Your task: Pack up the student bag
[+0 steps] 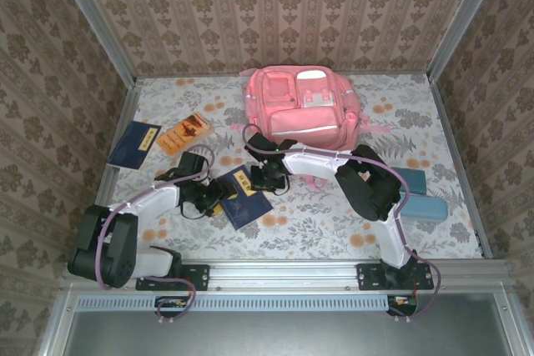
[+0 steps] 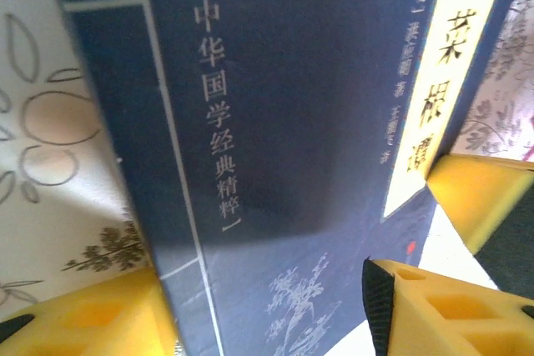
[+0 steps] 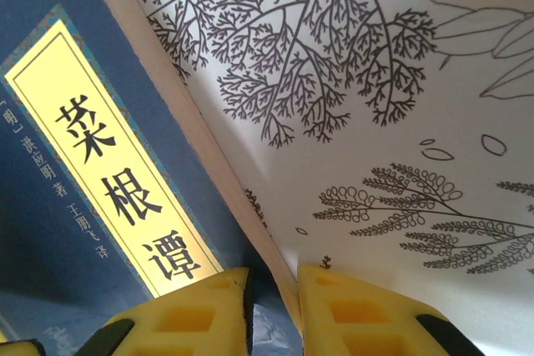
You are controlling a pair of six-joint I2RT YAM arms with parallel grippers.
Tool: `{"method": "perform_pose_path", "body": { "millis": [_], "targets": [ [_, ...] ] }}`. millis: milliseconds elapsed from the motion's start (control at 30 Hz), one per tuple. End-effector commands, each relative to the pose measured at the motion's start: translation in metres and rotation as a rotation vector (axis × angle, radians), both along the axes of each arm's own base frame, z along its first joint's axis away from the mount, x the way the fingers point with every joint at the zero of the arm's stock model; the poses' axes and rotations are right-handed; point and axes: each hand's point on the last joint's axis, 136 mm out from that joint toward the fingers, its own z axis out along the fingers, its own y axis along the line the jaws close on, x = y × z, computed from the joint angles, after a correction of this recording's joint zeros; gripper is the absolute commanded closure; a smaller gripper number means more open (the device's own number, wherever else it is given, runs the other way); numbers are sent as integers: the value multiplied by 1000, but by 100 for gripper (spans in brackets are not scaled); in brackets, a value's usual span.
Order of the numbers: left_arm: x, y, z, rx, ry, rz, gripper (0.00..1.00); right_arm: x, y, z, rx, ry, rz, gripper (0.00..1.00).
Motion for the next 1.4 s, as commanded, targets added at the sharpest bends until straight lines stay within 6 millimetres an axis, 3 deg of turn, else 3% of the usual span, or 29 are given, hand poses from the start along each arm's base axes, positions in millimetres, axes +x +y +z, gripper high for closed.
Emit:
{"method": "perform_pose_path", "body": {
  "millis": [0, 167, 333, 467, 533, 700, 867, 1167, 1367],
  "targets": [
    [17, -23, 34, -135, -124, -52, 43, -21, -25, -42, -101, 97, -19, 79],
    [22, -25, 54, -165, -201, -62, 48, -21, -23, -39, -82, 99, -18, 78],
    [19, -20, 41, -128, -161, -50, 64, -19, -20, -29, -59, 85, -8, 73],
    [22, -17, 40, -100, -167, -53, 86, -7, -15, 3, 19, 5, -2, 63],
    [26, -15, 47, -88, -196, -55, 90, -1, -17, 25, 74, -48, -14, 57],
    [48, -18, 94, -108, -357, -48, 91, 14, -33, 92, 261, -178, -64, 31],
    [71, -33, 155, -233, -484, -42, 92, 23, -57, 140, 487, -244, -164, 14],
    [110, -61, 250, -497, -626, 21, 93, 29, -61, 197, 820, -243, -232, 0],
    [121, -74, 279, -602, -638, 46, 93, 44, -50, 232, 1028, -233, -287, 0]
  ]
}}
